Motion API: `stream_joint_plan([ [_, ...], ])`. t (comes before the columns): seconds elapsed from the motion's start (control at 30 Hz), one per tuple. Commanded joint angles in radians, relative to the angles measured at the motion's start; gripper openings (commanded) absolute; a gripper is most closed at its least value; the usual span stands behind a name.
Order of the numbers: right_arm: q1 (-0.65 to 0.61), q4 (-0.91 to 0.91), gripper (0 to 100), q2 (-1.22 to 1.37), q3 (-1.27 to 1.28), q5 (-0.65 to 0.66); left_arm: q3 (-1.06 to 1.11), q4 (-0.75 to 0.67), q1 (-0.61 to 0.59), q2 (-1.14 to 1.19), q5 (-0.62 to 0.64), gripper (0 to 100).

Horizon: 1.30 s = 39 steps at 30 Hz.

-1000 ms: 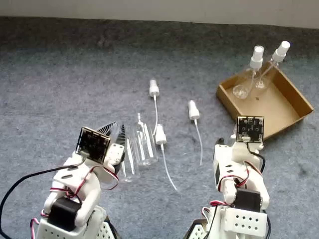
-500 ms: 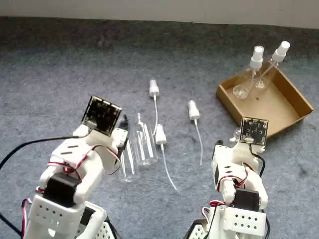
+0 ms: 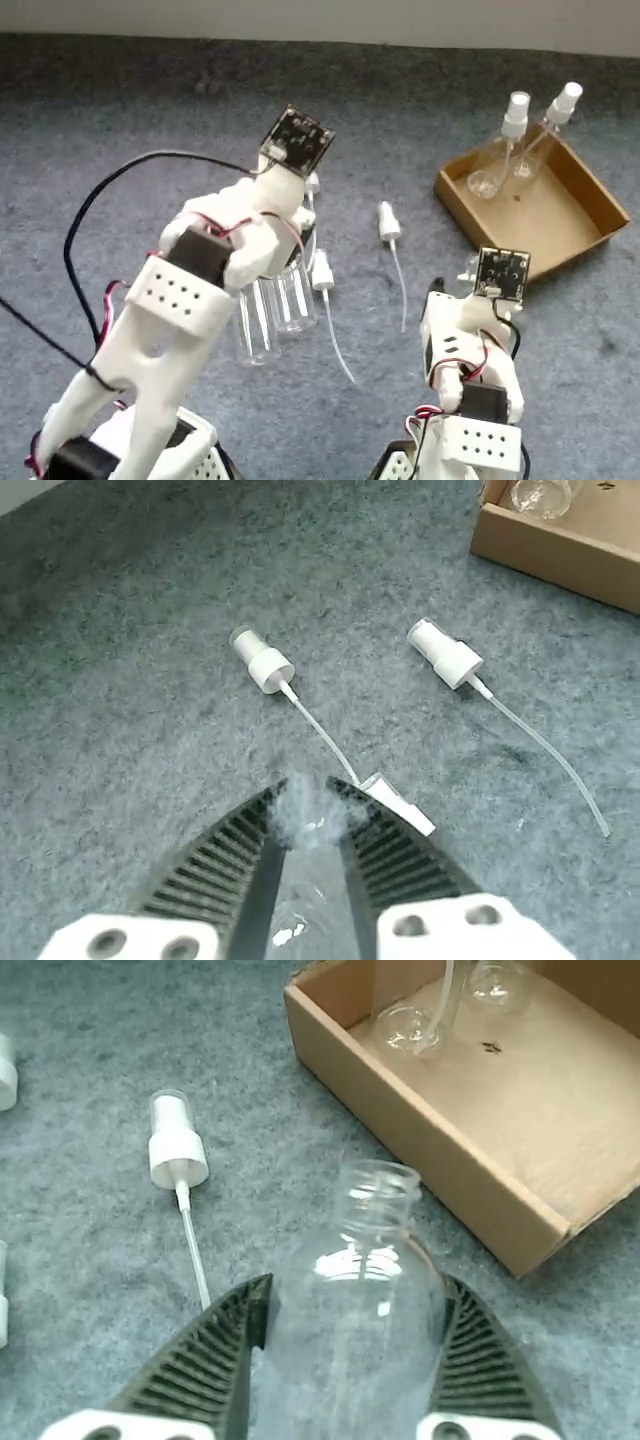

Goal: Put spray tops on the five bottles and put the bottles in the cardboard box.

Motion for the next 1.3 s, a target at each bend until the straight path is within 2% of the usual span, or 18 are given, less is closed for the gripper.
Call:
stream_joint_plan([
  [0.0,0.008,-0.016,14.6,0.002,-0.004,-0.006,-0.189,0.002,0.016,0.176,-0.006,1],
  [0.2,0.008,-0.016,14.6,0.002,0.002,-0.006,-0.417,0.002,-0.005,0.460,-0.006,2],
  [0.37,0.007,-0.018,14.6,0.002,0.002,-0.006,-0.605,0.002,-0.047,0.661,-0.003,12],
  [0.57,0.005,-0.018,14.6,0.002,0.002,-0.006,-0.849,0.006,-0.122,0.911,-0.002,11],
  [0.7,-0.025,-0.018,14.6,0.002,0.002,0.000,-1.006,0.008,-0.166,1.072,0.084,17],
  [0.8,-0.028,-0.018,14.6,0.002,0.002,0.000,-1.079,0.008,-0.177,1.164,0.117,19],
  [1.27,-0.028,-0.018,14.6,0.002,0.002,0.002,-1.343,0.020,-0.176,1.460,0.117,18],
])
